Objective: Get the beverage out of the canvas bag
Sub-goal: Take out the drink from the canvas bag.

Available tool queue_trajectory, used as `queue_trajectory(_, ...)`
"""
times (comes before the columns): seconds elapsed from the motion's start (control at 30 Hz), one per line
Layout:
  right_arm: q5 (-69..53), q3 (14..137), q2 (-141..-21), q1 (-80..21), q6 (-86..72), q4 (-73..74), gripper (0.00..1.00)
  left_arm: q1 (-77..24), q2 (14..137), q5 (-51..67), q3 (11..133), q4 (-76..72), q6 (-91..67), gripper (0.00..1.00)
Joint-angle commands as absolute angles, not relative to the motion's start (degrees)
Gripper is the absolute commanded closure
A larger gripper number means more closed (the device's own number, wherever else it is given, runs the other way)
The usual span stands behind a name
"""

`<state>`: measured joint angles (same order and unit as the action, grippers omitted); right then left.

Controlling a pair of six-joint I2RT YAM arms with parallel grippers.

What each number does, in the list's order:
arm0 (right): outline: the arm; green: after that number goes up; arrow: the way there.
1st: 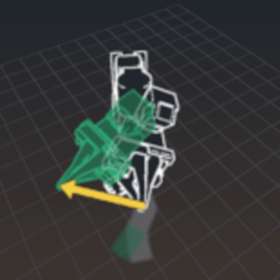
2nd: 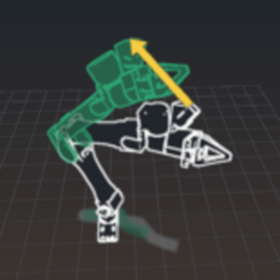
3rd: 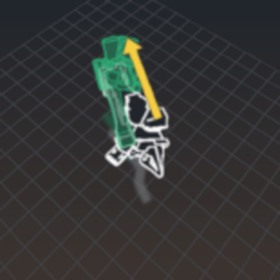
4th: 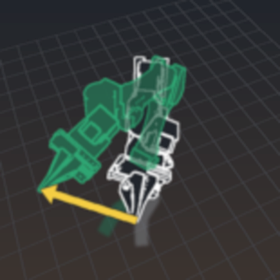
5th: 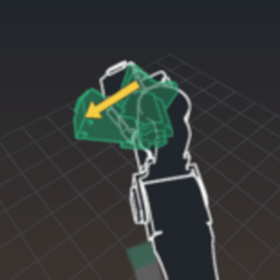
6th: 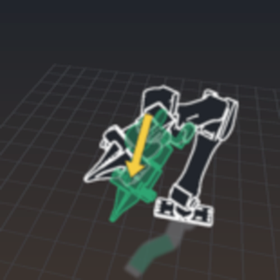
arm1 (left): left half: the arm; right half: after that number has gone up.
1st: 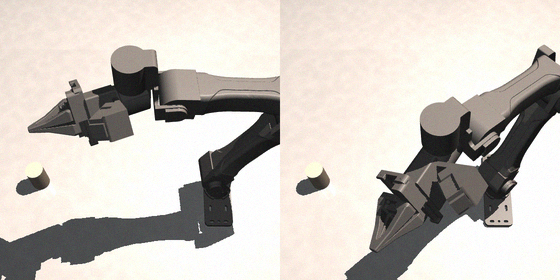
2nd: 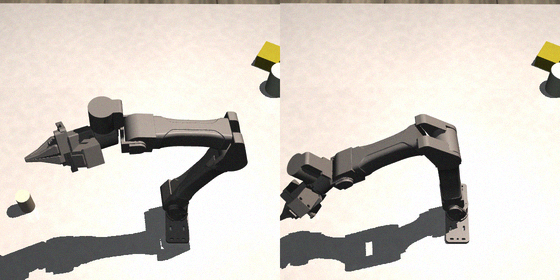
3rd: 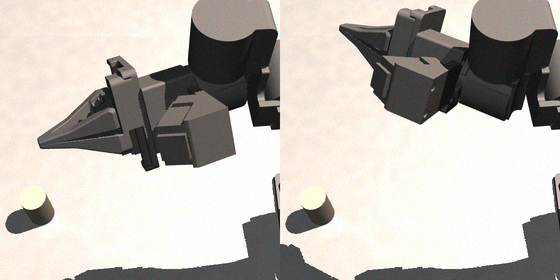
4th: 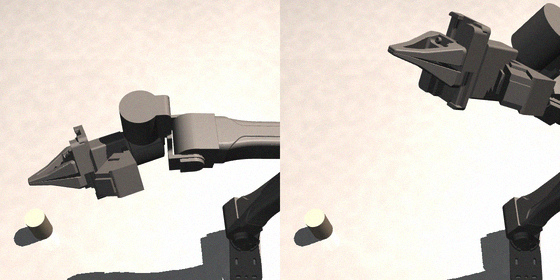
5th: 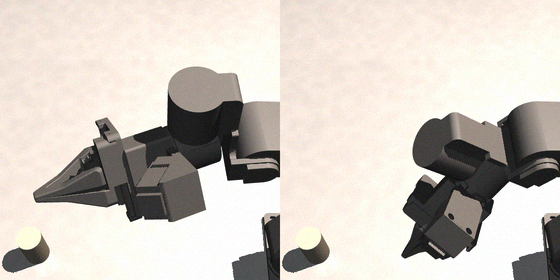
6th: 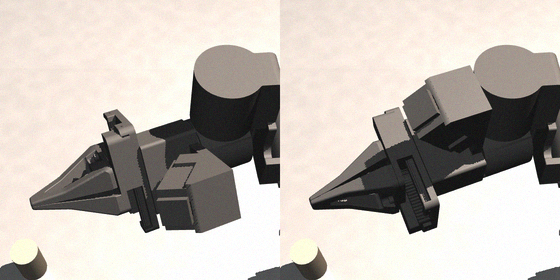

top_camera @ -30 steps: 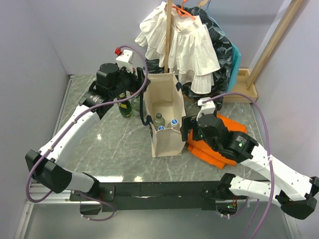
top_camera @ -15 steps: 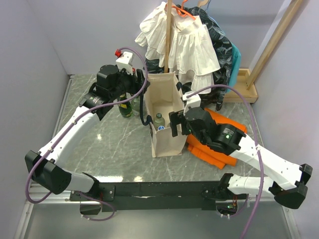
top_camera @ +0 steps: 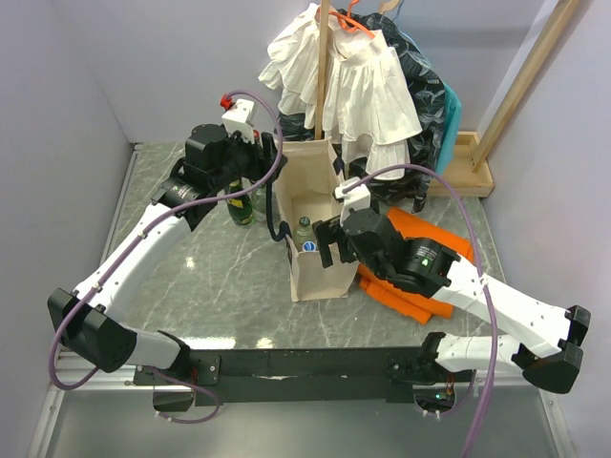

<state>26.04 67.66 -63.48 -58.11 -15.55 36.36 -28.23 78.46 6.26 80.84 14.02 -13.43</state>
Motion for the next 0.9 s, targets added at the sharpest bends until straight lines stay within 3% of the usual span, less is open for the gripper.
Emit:
queue_trajectory(0.0, 24.26, 68.21, -61.44, -60.2, -18.28, 39.72, 0.0, -28.56, 76.99, 7.21, 81.39, 11.34, -14.33, 0.28)
queue_trajectory(0.87, 27.15, 63.37, -61.62, -66.27, -26.45, 43.95, 0.0, -30.49, 81.74, 13.45, 88.33, 17.49, -13.01, 0.29)
